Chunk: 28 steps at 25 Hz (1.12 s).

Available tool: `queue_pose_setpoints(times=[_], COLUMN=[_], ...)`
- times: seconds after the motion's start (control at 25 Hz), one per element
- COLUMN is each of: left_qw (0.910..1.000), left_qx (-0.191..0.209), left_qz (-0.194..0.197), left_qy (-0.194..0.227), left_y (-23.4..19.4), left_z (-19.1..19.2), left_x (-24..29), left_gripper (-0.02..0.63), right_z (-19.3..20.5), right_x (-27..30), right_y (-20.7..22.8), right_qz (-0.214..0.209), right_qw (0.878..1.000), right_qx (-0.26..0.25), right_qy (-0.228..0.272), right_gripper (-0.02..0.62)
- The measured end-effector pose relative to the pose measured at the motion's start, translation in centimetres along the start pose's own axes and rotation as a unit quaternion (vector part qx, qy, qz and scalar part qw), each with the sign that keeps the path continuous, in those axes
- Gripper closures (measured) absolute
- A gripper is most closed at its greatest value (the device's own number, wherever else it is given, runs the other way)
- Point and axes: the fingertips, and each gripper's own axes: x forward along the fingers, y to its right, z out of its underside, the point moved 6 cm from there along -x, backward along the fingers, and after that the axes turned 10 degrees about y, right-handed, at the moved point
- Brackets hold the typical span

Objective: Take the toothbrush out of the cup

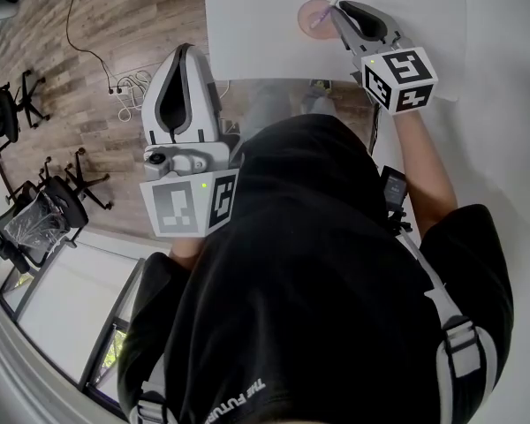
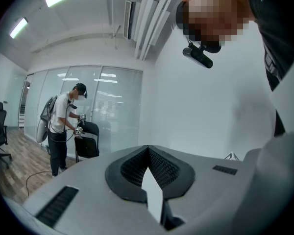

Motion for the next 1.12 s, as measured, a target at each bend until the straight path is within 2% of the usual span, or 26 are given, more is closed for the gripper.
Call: queue_pose_setpoints(times=[0.08,0.32,0.72,0.92,1.12], left_qw=[1.0,0.9998,0.9999,1.0,0.9999], left_qx=[0.005,-0.015,0.009,0.002,0.011], left_qz=[0.006,-0.012,0.006,-0.005,0.003], left_qy=[-0.002,0.007,-0.001,0.002,0.0], left_y=[0.1,-0.7,-0.1,-0.4,-0.2], left_z=[-0.3,0.5,-0.5,-0.3,-0.7], left_x=[0.3,-0.6,0.1,-0.3,-0.2], left_gripper=[0.598,0.598,0.598,0.598,0.598], right_z=[-0.1,-0.2,0.1,-0.1,0.3], right_x=[0.0,0.4,1.0,1.3,1.6], right_y=[0.1,0.1,0.1,0.0,-0.1], right_qz=[0.001,0.004,0.009,0.009,0.01], right_qw=[1.0,1.0,1.0,1.0,1.0], right_qx=[-0.001,0.003,0.0,-0.001,-0.004], right_qy=[-0.002,-0.002,-0.005,-0.006,-0.01], right_gripper=[0.529,0.526,0.509,0.509,0.509])
